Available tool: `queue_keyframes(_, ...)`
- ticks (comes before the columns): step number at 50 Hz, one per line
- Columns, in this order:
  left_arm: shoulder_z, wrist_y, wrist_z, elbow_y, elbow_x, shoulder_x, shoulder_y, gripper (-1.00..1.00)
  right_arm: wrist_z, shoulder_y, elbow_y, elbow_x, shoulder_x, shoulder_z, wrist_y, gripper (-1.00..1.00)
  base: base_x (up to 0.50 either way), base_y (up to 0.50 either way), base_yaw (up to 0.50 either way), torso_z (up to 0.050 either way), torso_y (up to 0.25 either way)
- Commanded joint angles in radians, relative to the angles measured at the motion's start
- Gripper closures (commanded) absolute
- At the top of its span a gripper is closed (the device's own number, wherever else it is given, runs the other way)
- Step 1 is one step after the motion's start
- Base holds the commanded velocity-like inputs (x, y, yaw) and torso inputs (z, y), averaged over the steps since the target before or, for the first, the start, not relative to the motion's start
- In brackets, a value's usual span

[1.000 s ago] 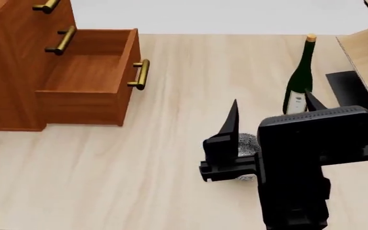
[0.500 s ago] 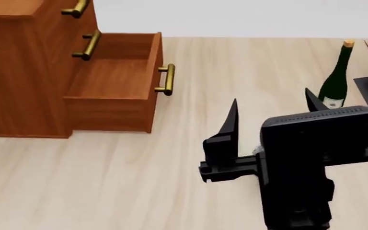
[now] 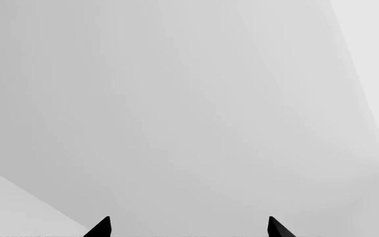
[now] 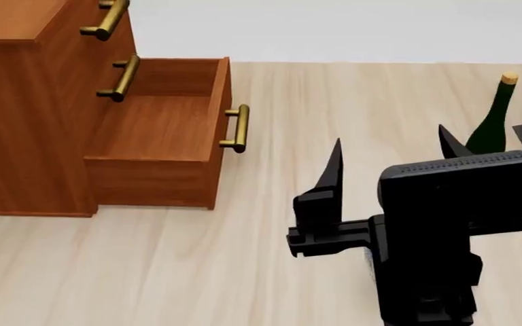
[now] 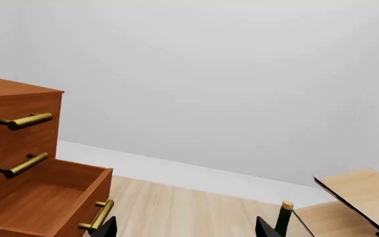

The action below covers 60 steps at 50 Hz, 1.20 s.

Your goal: Put the wine bottle in the bottom drawer of the cabinet.

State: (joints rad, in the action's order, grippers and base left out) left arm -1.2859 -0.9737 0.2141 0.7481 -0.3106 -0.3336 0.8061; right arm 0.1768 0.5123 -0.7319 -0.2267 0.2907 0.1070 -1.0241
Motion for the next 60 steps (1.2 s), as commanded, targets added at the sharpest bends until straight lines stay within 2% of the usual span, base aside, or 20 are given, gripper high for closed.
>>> queue_keyframes(1,0.001,0.0,0.002,0.0,-0.002,0.0,-0.001,-1.0,0.003,-0.003,-0.002,0.0,0.01,0.006,0.003,-1.0,0.16,0.0,0.0,0.0,0.0)
queue_keyframes(26,-0.003,-0.016,0.004,0.0,-0.014,-0.001,-0.003,-1.0,0.01,0.021,-0.033,-0.023,0.017,-0.008,-0.057,-1.0,0.2,0.02,0.0,0.0,0.0)
queue_keyframes(60,-0.006,-0.014,0.007,-0.003,-0.021,-0.005,-0.006,-1.0,0.017,0.014,0.005,-0.025,0.025,-0.005,-0.009,-1.0,0.23,0.03,0.0,0.0,0.0)
